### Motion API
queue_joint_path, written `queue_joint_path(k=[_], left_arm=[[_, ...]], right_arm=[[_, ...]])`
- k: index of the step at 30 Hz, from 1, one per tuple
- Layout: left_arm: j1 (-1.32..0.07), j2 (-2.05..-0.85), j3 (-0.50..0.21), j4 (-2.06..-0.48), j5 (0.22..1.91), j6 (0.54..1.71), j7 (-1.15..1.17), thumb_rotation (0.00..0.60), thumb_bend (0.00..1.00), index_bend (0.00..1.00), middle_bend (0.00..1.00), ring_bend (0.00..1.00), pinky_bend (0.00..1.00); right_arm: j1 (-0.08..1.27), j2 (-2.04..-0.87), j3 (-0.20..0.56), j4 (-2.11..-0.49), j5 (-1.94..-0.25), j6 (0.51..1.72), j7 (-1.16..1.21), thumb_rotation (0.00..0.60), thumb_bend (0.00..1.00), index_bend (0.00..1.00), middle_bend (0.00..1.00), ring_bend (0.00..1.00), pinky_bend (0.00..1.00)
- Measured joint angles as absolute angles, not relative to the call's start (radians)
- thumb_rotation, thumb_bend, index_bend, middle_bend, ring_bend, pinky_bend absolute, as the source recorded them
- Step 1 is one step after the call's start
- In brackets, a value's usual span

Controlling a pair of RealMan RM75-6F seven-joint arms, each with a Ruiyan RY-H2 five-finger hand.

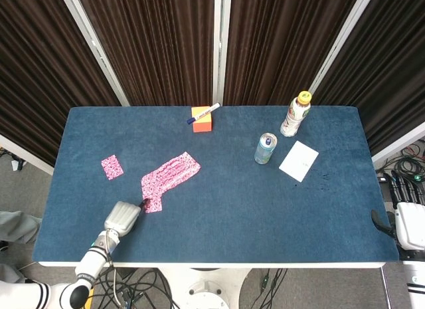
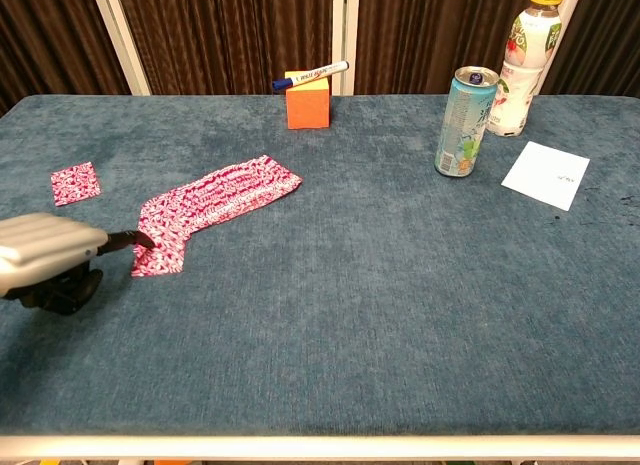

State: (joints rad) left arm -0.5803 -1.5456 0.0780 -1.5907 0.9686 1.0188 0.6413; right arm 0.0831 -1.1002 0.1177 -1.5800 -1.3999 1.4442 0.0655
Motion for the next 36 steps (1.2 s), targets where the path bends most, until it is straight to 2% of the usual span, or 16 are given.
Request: queue_joint_path(k=[7,17,24,26,28,29,31,32,33,34,36], left_arm=[[-0.568,-1.548,0.134,-1.659,1.048,1.020,0.662,0.600,0.77,0.11,0.98,0.92,0.92],[-0.566,-1.545,0.157,-1.744,1.146,1.016,0.660,0.600,0.77,0.11,0.98,0.92,0.92],[-0.555,-1.529,0.121,-1.756,1.178,1.058,0.618,0.600,0.76,0.11,0.96,0.92,0.90],[-0.549,-1.517,0.098,-1.757,1.199,1.086,0.578,0.600,0.71,0.11,0.95,0.91,0.88],[-0.540,-1.500,0.072,-1.753,1.236,1.128,0.518,0.600,0.64,0.11,0.90,0.86,0.85],[-0.534,-1.491,0.059,-1.748,1.256,1.153,0.486,0.600,0.61,0.11,0.82,0.77,0.81],[-0.517,-1.470,0.031,-1.726,1.303,1.224,0.414,0.582,0.53,0.11,0.49,0.40,0.58],[-0.507,-1.459,0.020,-1.713,1.319,1.257,0.390,0.528,0.47,0.11,0.27,0.18,0.39],[-0.495,-1.447,0.010,-1.699,1.331,1.289,0.374,0.454,0.41,0.11,0.10,0.04,0.23],[-0.476,-1.428,-0.002,-1.681,1.341,1.329,0.364,0.377,0.36,0.10,0.02,0.00,0.13],[-0.442,-1.401,-0.012,-1.664,1.347,1.373,0.367,0.312,0.30,0.10,0.00,0.00,0.08]], right_arm=[[0.081,-1.097,0.118,-1.579,-1.399,1.446,0.071,0.600,0.28,0.00,0.00,0.00,0.00],[0.080,-1.100,0.116,-1.570,-1.398,1.443,0.079,0.600,0.28,0.00,0.00,0.00,0.00],[0.078,-1.100,0.117,-1.567,-1.398,1.444,0.085,0.600,0.28,0.00,0.00,0.00,0.00],[0.078,-1.098,0.117,-1.566,-1.396,1.443,0.085,0.600,0.28,0.00,0.00,0.00,0.00],[0.079,-1.097,0.118,-1.565,-1.395,1.442,0.083,0.600,0.28,0.00,0.00,0.00,0.00],[0.079,-1.096,0.119,-1.564,-1.393,1.441,0.082,0.600,0.28,0.00,0.00,0.00,0.00],[0.080,-1.098,0.120,-1.563,-1.391,1.440,0.083,0.600,0.28,0.00,0.00,0.00,0.00],[0.081,-1.100,0.121,-1.562,-1.390,1.439,0.084,0.600,0.28,0.00,0.00,0.00,0.00],[0.081,-1.102,0.120,-1.561,-1.390,1.438,0.084,0.600,0.28,0.00,0.00,0.00,0.00],[0.081,-1.104,0.120,-1.560,-1.390,1.436,0.084,0.600,0.28,0.00,0.00,0.00,0.00],[0.082,-1.108,0.117,-1.559,-1.394,1.436,0.081,0.600,0.28,0.00,0.00,0.00,0.00]])
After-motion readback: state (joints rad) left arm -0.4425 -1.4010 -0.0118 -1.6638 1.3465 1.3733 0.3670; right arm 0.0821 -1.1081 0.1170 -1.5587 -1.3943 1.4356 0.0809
